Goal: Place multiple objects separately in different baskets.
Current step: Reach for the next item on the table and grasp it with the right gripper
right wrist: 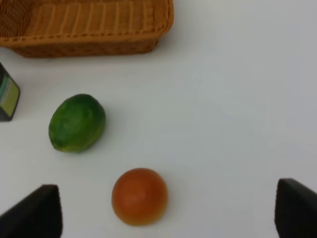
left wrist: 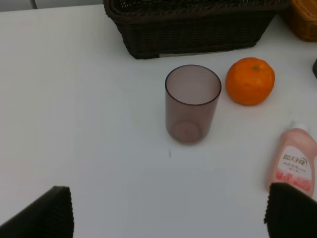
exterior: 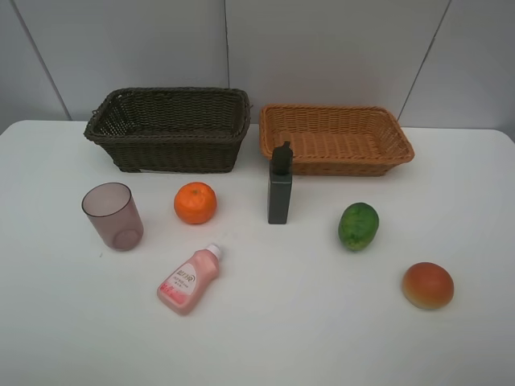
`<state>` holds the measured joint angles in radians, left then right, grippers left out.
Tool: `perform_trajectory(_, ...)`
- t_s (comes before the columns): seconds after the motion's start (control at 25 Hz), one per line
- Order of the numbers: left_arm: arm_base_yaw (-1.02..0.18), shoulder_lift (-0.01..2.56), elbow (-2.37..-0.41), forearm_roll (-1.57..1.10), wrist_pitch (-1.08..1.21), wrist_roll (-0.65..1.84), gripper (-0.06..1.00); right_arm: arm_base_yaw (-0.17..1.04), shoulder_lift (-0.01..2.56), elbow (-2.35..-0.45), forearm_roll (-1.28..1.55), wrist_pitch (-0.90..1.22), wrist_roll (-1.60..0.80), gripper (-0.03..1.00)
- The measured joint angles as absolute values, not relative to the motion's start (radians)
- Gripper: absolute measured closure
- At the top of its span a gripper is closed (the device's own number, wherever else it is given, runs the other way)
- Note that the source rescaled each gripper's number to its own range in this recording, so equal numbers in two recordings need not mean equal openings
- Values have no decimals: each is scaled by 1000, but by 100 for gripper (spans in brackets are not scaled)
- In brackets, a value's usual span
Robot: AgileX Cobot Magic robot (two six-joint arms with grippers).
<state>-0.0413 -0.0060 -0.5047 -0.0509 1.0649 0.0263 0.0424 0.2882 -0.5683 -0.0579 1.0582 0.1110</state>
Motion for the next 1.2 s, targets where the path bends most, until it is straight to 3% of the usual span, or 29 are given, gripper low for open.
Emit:
perform_trajectory(0.44, -41, -6, -505, -51, 1065, 26, -6, 46, 941, -788, -26, 952, 142, 10)
perform_trajectory(0.72, -41, -6, -505, -51, 1065, 26, -6, 165, 1260, -926, -60, 919, 216, 9)
perform_trajectory(0.92, -41, -6, -505, -51, 1065, 26, -6, 242, 1435, -983, -60, 827, 312, -1)
perform_trajectory(1.2, -41, -6, -505, -51, 1065, 26, -6, 346, 1615, -1031, -60, 755, 431, -2)
